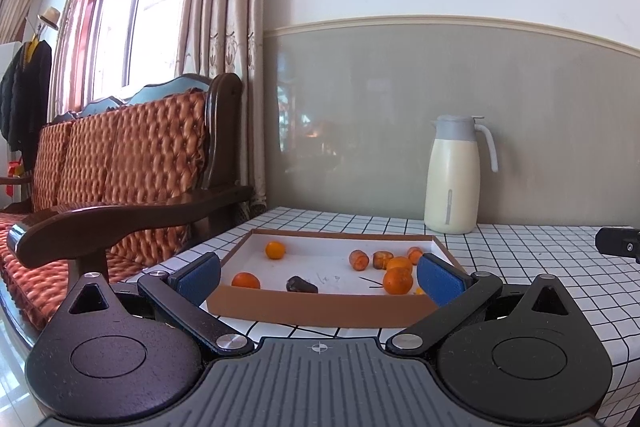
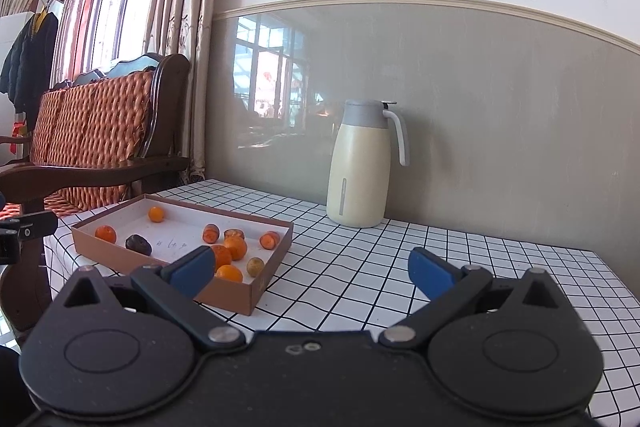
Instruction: Organize fruits
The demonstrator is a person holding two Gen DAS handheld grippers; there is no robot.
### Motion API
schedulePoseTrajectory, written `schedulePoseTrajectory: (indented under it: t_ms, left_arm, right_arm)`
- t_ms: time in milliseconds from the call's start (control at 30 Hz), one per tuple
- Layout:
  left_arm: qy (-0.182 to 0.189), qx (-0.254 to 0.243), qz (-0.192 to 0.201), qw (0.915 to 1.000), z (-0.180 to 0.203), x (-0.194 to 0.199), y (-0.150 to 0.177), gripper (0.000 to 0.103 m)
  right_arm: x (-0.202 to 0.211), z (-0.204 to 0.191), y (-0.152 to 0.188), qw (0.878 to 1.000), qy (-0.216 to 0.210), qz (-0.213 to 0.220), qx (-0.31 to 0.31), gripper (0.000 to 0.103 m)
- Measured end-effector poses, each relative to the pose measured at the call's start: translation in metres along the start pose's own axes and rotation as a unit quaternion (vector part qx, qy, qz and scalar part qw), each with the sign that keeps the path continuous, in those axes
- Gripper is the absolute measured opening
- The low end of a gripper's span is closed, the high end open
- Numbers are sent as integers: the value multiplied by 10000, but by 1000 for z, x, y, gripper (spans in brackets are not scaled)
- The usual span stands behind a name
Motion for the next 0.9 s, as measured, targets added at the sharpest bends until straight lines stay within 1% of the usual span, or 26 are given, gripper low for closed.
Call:
schedulePoseTrajectory:
  t_ms: [900]
  left_arm:
    - [11,14,56,10000,0,0,0,103]
  right_arm:
    - [0,-1,0,10000,3,1,13,97]
Point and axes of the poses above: each gripper's, at about its wrist camera, not at the fingertips, and x roughly against the way its jaws point, z to its right, y to its underside, the point moved 10 cm from there along -x, roughly the way its jaws point, and after that the axes turned 5 degrees about -x, right-handed, at the moved point
